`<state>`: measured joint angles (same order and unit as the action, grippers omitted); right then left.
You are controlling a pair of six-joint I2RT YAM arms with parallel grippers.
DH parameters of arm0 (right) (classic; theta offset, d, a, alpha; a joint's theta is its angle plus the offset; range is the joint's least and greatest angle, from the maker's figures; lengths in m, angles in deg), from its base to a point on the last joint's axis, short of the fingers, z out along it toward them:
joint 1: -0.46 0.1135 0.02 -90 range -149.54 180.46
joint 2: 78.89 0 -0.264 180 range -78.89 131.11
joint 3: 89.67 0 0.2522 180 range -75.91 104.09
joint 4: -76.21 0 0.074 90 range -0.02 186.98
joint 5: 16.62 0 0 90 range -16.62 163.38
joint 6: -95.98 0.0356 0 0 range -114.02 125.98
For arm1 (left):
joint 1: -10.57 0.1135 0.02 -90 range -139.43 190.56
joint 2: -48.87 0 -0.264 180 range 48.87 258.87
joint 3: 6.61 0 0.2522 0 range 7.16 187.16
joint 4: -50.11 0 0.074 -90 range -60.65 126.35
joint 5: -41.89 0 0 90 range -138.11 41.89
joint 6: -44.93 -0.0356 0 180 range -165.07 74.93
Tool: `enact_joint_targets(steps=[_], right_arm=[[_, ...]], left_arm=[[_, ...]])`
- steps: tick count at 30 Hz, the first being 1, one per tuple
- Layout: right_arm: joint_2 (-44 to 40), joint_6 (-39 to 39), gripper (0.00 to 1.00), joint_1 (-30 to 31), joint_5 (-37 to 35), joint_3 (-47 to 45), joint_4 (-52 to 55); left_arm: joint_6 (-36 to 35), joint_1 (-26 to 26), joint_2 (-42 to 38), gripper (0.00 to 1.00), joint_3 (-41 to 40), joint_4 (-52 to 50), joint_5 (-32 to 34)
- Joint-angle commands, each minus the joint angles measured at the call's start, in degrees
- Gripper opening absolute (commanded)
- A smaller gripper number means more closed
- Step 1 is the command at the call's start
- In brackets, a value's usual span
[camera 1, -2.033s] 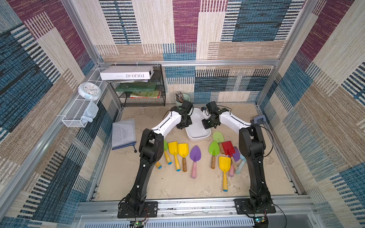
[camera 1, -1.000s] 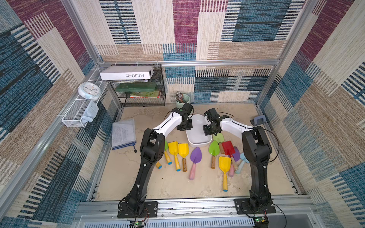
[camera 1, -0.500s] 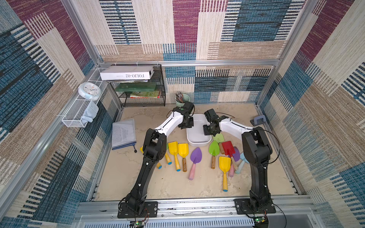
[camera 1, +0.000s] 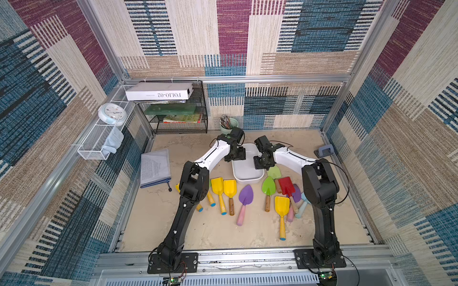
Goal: Put the shovel into the storage box
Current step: Place the storage box at the center of the board, then pick up the shovel from the center of the board.
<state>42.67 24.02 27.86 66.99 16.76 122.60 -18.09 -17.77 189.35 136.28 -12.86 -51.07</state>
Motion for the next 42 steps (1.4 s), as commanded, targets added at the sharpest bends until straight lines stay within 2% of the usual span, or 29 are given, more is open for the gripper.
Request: enact_joint_targets(steps=[1,5,9,14,16,17,23,25,31,36,40,42], right_arm=[[0.11,-0.67,0.07,0.19,0.06,0.06,1.00],[-0.18,-0.81,0.20,0.17,0.14,0.24,1.04],[-0.81,-0.72,0.38,0.17,-0.15,-0.04,1.06],[-1.91,-0.73,0.54,0.19,-0.91,-0.29,0.91],[-2.33,-0.91,0.58,0.12,-0.99,-0.13,0.78],[-2.43,-1.05,0.62,0.10,-0.98,0.25,0.96],[-3.28,-1.91,0.70,0.13,-1.72,3.33,2.37],[-3.92,-2.03,0.76,0.12,-2.19,4.01,2.77],[-8.89,-2.14,0.80,0.16,-4.02,2.89,3.67],[-17.85,-1.71,0.79,0.04,-7.97,-3.28,4.24],[-26.84,-0.34,0.76,0.06,-11.51,-12.33,4.88],[-31.31,1.30,0.72,0.11,-13.16,-18.18,5.62]], left_arm=[[-0.96,0.04,-0.63,0.78,0.78,0.74,0.39],[-1.62,0.08,-0.66,0.80,1.74,0.70,0.89],[-1.77,0.12,-0.53,0.80,2.01,0.77,0.98],[-1.78,0.17,-0.37,0.80,2.27,0.70,1.16],[-1.85,0.19,-0.61,0.81,2.19,0.61,1.69],[-1.85,0.21,-0.80,0.82,2.02,0.66,1.97],[-2.28,0.27,-2.99,0.99,2.01,0.73,4.22],[-2.62,0.30,-3.83,1.00,1.97,0.63,4.84],[-3.24,0.30,-7.79,0.99,1.12,0.76,5.68],[-3.68,0.21,-13.82,0.99,-2.13,0.77,6.04],[-4.00,-0.12,-21.69,1.00,-9.10,2.67,5.41],[-3.67,-0.30,-26.59,0.99,-15.15,4.92,4.68]])
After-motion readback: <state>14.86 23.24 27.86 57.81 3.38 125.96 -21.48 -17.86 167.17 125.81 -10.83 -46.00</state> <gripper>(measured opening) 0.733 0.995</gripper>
